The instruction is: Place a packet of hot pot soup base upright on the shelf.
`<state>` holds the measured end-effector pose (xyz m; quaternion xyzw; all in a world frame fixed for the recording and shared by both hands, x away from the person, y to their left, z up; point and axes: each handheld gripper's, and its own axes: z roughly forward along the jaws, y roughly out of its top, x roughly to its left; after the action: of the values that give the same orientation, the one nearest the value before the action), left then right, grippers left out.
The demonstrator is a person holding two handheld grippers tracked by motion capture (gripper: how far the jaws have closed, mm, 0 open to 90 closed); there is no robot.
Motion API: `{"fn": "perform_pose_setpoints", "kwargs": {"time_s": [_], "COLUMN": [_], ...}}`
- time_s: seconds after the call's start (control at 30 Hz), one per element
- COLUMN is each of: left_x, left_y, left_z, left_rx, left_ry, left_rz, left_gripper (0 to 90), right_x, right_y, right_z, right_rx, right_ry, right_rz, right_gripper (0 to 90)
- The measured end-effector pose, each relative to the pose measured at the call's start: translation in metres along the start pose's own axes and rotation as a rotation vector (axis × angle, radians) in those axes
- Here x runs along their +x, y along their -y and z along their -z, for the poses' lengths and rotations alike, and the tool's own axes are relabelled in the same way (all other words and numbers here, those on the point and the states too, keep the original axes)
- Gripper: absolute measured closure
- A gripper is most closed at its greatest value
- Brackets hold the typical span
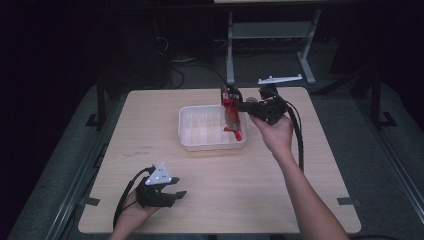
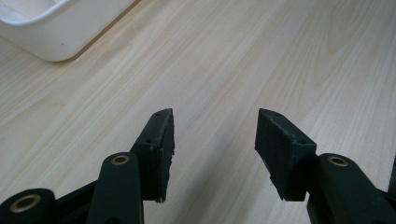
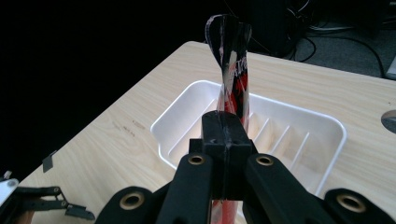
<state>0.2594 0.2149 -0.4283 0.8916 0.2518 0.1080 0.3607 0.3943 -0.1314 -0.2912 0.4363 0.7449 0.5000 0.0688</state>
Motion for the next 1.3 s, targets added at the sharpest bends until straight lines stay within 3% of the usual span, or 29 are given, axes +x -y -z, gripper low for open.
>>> {"fn": "perform_pose_setpoints", "kwargs": {"time_s": [0.57,0.87,1.3], "left_x": [0.003,0.005,0.006], "left_y": [0.001,0.001,0.002], "left_z": [0.006,0.007,0.009], "left_rx": [-0.027,-0.03,-0.044], "left_ry": [-0.008,-0.01,-0.014], "left_rz": [0.021,0.025,0.033], "left_gripper": [45.4,45.2,45.3], "right_x": [-0.011,-0.016,-0.024], "right_y": [-0.018,-0.021,-0.019], "right_z": [-0.038,-0.051,-0.073], "right_rx": [-0.012,-0.03,-0.012], "right_ry": [0.068,0.104,0.167], "right_rz": [-0.023,-0.037,-0.042], "right_gripper": [90.0,90.0,90.0]}}
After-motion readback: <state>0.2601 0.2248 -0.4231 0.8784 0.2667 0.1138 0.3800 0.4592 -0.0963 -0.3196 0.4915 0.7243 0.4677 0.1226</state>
